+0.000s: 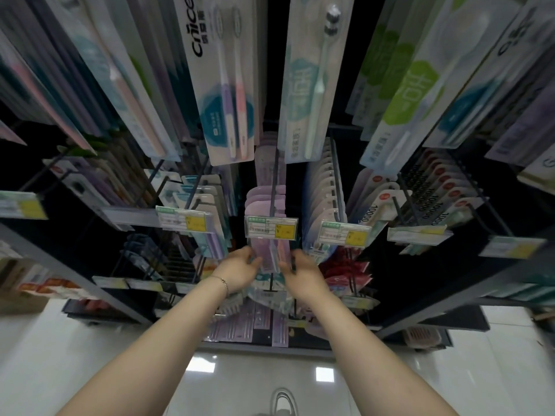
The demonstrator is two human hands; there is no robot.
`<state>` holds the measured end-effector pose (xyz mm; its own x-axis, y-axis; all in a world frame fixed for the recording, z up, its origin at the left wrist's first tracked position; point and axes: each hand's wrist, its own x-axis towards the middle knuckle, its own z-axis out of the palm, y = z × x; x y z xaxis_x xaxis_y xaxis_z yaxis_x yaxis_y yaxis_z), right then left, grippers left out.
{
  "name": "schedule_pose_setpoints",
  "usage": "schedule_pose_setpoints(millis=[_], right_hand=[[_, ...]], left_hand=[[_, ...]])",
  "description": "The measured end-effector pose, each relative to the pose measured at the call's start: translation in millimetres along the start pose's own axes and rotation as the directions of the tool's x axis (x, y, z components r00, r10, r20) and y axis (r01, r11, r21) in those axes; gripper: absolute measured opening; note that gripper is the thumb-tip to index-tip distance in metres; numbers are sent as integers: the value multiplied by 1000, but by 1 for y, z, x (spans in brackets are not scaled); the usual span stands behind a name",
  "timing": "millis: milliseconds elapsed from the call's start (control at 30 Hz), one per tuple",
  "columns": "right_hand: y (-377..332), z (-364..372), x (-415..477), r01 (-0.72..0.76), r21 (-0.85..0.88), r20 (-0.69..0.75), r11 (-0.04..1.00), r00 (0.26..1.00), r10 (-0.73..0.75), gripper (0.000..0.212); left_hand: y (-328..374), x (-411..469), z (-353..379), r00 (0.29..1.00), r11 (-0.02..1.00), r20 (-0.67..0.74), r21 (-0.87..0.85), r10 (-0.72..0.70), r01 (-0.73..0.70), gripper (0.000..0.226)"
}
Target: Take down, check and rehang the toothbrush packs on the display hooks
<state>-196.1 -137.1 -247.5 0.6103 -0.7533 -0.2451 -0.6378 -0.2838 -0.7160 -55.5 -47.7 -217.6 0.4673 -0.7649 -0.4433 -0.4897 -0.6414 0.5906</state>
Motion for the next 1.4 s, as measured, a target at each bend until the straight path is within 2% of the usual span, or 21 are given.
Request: schedule_pose_setpoints(millis=[100,200,367,533,667,800,1067,1400], right_hand=[[-1,-8,-8,-11,-39,-1,999,1000,11,34],[-3,-16,-18,30,-202,25,979,999,-25,40],[-13,-28,-37,113,-454,55,884,994,-99,37],[-23,-42,-64,159,-566,-5,809,981,-196,34],[-32,-56,-88,172,-586,-70,792,963,-261,33],[-38,-71,-111,173,-583,-139,794,941,-308,34],[-47,-105,-142,113,-579,-242,808,922,-302,31],[-44,-151,-153,90,-558,-350,825,876,-332,29]], left_hand=[[-6,-5,-3,1000,998,-5,63,7,-6,46],[-12,-11,-7,999,991,-35,126,40,-36,38],[-8,-28,-12,992,961,-64,262,107,-87,29],[2,-49,-16,980,932,-66,328,188,-157,28],[15,-70,-19,964,880,-87,435,251,-190,17],[30,-91,-22,931,832,-153,512,333,-213,23],[68,-122,-18,847,755,-171,563,503,-336,25],[127,-133,-15,743,718,-239,548,625,-428,18]])
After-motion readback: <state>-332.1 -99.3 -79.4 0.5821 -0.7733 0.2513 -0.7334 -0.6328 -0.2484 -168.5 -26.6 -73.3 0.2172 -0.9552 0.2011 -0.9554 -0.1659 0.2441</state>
